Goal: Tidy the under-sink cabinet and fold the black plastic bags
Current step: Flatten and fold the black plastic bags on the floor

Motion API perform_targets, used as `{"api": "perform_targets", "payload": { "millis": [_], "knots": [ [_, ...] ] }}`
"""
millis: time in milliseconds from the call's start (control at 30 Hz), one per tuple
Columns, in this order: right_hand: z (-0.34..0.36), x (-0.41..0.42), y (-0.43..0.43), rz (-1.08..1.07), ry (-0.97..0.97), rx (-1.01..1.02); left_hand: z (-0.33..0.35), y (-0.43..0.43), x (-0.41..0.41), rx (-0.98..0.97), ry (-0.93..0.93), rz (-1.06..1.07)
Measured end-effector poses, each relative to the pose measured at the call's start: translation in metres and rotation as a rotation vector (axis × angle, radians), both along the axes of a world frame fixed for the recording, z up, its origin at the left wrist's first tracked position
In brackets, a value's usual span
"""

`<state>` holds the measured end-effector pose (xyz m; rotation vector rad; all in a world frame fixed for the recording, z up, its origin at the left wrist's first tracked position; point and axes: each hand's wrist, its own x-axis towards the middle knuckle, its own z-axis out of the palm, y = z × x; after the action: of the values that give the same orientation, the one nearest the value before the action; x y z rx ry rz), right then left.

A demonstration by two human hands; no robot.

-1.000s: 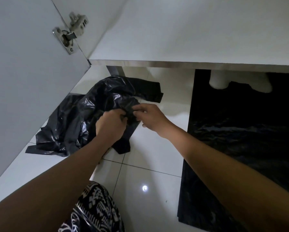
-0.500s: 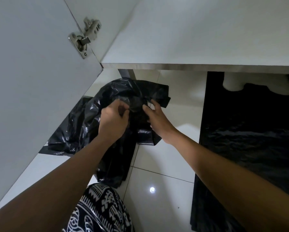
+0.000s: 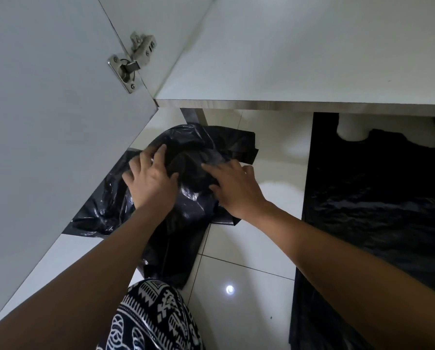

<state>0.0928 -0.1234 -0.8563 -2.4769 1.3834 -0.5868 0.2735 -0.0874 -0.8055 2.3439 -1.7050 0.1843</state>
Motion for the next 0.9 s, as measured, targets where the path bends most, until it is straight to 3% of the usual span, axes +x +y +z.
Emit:
{"api": "perform_targets", "payload": {
  "millis": [100,267,333,433,500,633,800,900],
  "knots": [
    [-0.020,-0.004,0.002,-0.007,0.165,0.027,0.002,-0.002,0.014,0.059,0.058,0.010],
    [-0.029,-0.010,0.007,-0.032,0.220,0.137,0.005,0.004,0.012,-0.009,0.086,-0.049],
    [-0.025,-0.007,0.006,-0.065,0.159,0.207,0.012,0.004,0.007,0.026,0.081,-0.060],
    [-0.017,-0.007,0.006,-0.160,-0.113,0.285,0.024,0.001,-0.002,0.093,-0.004,-0.136],
    [-0.007,-0.005,0.008,-0.226,-0.416,0.397,0.028,0.001,-0.009,0.109,-0.068,-0.219],
    [0.023,0.007,0.005,-0.284,-0.956,0.749,0.036,0.004,-0.023,-0.047,0.091,-0.275],
    [0.038,0.003,0.003,-0.257,-1.076,1.073,0.047,0.010,-0.032,-0.043,0.483,-0.450],
    [0.033,-0.004,0.000,-0.326,-1.152,1.095,0.051,0.011,-0.032,-0.286,0.765,-0.282]
  ]
}}
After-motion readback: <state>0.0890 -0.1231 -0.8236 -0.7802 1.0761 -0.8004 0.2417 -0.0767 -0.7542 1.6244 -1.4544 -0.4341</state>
